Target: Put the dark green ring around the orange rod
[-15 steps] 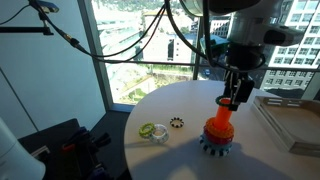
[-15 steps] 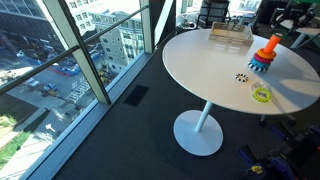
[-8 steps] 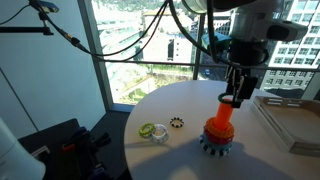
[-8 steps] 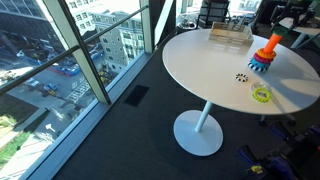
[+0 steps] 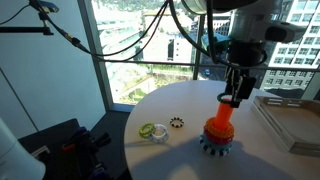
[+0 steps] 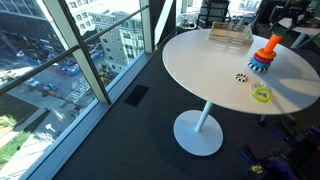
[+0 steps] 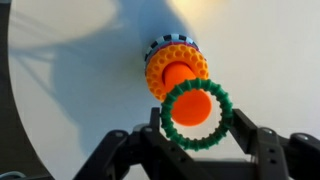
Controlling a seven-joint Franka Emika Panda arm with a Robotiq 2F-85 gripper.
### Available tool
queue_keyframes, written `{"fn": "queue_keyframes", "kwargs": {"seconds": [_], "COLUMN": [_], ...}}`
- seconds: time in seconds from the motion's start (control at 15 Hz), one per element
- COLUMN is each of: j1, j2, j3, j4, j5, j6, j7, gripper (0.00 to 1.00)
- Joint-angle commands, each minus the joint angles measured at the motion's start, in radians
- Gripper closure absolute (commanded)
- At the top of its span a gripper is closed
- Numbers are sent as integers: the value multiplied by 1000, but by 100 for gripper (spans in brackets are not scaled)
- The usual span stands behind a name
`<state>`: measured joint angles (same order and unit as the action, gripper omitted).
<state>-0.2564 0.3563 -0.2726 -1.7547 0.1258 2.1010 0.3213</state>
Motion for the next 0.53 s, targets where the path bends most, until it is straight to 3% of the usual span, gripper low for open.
{"fn": "queue_keyframes", "kwargs": {"seconds": [0.0, 0.47], "j1": [-9, -14], "j2": [27, 41], "j3": [11, 11], "j4": [36, 36], "j5": [17, 18], "j6": [-10, -12], "j7": [-1, -3], "gripper": [55, 55]}}
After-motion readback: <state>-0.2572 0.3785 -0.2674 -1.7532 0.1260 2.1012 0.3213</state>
